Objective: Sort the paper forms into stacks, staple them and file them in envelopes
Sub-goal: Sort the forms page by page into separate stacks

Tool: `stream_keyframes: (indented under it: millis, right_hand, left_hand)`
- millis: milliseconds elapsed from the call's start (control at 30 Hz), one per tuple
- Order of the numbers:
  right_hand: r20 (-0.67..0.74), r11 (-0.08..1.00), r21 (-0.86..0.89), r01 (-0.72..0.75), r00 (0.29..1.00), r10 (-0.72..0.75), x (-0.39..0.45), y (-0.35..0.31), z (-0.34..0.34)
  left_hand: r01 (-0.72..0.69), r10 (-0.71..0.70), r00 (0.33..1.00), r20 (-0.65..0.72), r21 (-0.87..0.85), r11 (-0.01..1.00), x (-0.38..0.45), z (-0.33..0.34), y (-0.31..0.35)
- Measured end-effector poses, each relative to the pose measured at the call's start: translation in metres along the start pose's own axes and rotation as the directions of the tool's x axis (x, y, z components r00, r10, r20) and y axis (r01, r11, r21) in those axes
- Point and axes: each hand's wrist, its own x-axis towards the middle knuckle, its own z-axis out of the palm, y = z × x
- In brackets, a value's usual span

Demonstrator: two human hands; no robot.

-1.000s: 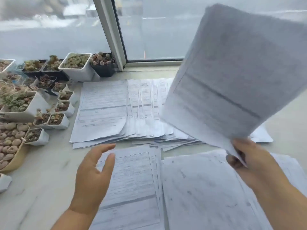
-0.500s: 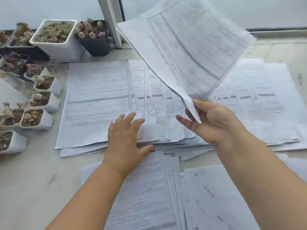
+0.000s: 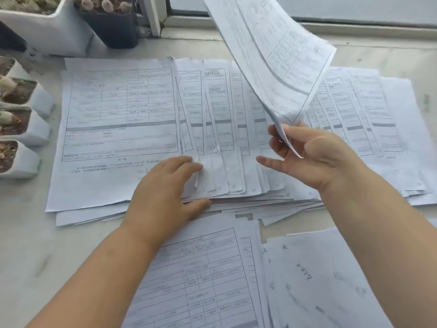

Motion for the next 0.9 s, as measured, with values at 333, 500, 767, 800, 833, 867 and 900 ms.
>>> stream_keyframes:
  millis: [333,500,767,800,833,867,900]
  right_hand:
    - [0.000,0.999,0.025,-0.047,0.999,0.047,0.001,0.003,-0.023]
    - [0.022,0.998,0.009,-0.057,0.998,0.056,0.001,0.005,-0.024]
    - [0.008,0.997,0.005,-0.072,0.997,0.072,0.007,0.005,-0.028]
    - [0.013,0.997,0.003,-0.079,0.997,0.079,0.007,0.005,-0.028]
    - [0.019,0.996,-0.004,-0.086,0.996,0.086,0.008,0.006,-0.028]
    - [0.026,0.996,-0.015,-0.090,0.996,0.090,0.008,0.006,-0.028]
    - [0.031,0.995,-0.026,-0.091,0.995,0.092,0.009,0.007,-0.028]
  left_hand:
    - [0.011,-0.011,1.000,0.001,0.022,1.000,0.000,-0.001,0.001]
    - [-0.001,0.001,1.000,0.001,0.010,1.000,0.000,0.000,-0.003]
    - [0.004,-0.004,1.000,0.000,-0.012,1.000,0.000,-0.004,-0.002]
    - [0.003,-0.003,1.000,0.000,-0.012,1.000,0.000,-0.004,-0.001]
    - [0.005,-0.005,1.000,-0.002,-0.013,1.000,0.000,-0.004,-0.001]
    - [0.008,-0.008,1.000,-0.005,-0.017,1.000,-0.001,-0.003,-0.001]
    - [0.009,-0.010,1.000,-0.010,-0.021,1.000,-0.001,-0.003,-0.001]
